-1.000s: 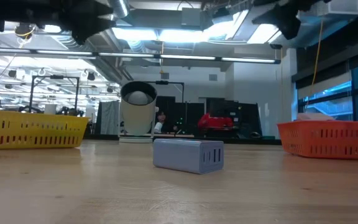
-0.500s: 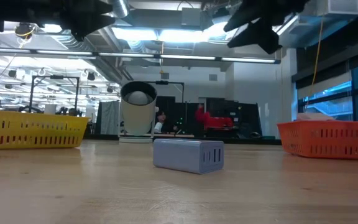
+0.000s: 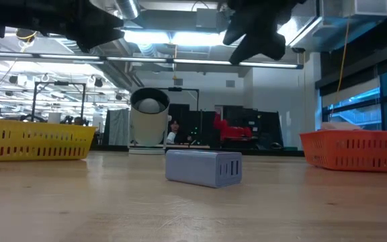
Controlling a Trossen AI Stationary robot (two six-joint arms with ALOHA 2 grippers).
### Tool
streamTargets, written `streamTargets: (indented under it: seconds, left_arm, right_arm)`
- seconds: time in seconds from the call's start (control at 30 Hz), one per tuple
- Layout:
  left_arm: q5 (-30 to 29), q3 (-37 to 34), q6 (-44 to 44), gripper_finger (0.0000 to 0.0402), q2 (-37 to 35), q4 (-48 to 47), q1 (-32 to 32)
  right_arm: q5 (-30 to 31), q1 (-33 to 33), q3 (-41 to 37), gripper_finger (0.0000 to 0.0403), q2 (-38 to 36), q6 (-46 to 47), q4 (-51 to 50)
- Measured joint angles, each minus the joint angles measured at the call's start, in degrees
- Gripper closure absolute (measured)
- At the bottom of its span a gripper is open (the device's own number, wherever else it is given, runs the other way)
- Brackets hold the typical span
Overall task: Pick & Place Office items
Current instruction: Put the blue charger adapter into the orange basket
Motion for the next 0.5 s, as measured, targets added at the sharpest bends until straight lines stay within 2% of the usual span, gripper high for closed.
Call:
streamTargets:
  seconds: [0.2,0.33,0.5]
  left_arm:
    - [0.4,0.0,-0.6,0.019,0.0,-0.3,0.0]
    - [2.4,0.0,-1.2,0.019,0.0,-0.5,0.0]
    - [4.3,0.0,-1.5,0.019,0.0,-0.6,0.0]
  right_arm:
    - [-1.3,1.9,5.9,0.0195,7.2,3.0,-4.6]
    - [-2.2,3.3,6.4,0.0163,12.1,3.2,-4.4]
    - [-3.3,3.7,6.5,0.012,17.0,8.7,-3.9]
